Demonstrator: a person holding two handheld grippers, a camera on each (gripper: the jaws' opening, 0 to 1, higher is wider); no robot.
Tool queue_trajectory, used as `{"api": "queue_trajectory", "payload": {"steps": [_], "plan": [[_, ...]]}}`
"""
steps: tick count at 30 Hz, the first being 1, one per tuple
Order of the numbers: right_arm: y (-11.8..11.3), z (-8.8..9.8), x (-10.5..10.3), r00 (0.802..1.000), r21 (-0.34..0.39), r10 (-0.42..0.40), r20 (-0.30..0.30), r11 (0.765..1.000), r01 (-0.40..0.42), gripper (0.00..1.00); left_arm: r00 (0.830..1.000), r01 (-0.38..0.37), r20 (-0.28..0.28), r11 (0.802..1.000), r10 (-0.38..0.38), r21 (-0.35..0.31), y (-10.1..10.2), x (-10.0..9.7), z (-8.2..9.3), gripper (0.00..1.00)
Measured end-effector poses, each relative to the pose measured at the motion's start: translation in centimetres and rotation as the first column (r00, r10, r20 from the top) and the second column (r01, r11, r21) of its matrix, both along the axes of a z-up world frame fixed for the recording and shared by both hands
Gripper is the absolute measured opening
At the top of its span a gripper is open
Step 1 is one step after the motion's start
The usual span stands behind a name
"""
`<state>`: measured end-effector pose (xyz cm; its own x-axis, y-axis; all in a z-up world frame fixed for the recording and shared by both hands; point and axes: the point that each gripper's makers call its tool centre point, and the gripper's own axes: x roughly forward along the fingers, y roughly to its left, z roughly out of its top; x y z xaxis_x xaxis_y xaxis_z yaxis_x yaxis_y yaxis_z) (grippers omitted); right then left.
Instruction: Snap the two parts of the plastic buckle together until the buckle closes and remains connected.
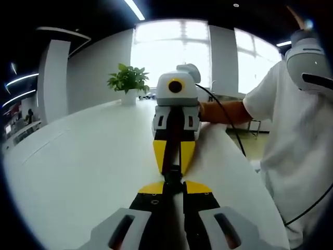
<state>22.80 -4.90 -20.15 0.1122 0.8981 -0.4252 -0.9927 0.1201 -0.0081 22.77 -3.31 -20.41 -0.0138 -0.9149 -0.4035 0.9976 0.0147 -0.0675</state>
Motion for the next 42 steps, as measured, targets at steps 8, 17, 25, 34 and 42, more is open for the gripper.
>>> {"api": "queue_trajectory", "payload": {"steps": [8, 17, 25, 34, 42], "plan": [[0.1, 0.0, 0.0, 1.0, -0.005, 0.002, 0.002, 1.0, -0.002, 0.11, 1.0, -0.003, -0.006, 1.0, 0.003, -0.001, 0.1, 0.2, 0.0, 0.08], [0.1, 0.0, 0.0, 1.0, -0.009, -0.015, 0.02, 1.0, 0.016, 0.11, 1.0, -0.018, -0.006, 1.0, 0.018, -0.001, -0.4, -0.6, 0.0, 0.07], [0.1, 0.0, 0.1, 1.0, -0.008, -0.022, 0.011, 1.0, 0.022, 0.11, 1.0, -0.019, -0.007, 1.0, 0.019, -0.002, -0.5, -0.6, -0.2, 0.07], [0.4, 0.0, 0.2, 1.0, -0.003, 0.005, 0.003, 1.0, -0.005, 0.11, 1.0, 0.0, 0.005, 1.0, 0.0, -0.008, -0.4, -0.6, -0.2, 0.08], [0.4, 0.1, -0.1, 1.0, 0.003, -0.004, 0.022, 1.0, 0.004, 0.13, 1.0, -0.004, 0.005, 1.0, 0.004, -0.021, -0.2, -0.6, -0.2, 0.09]]}}
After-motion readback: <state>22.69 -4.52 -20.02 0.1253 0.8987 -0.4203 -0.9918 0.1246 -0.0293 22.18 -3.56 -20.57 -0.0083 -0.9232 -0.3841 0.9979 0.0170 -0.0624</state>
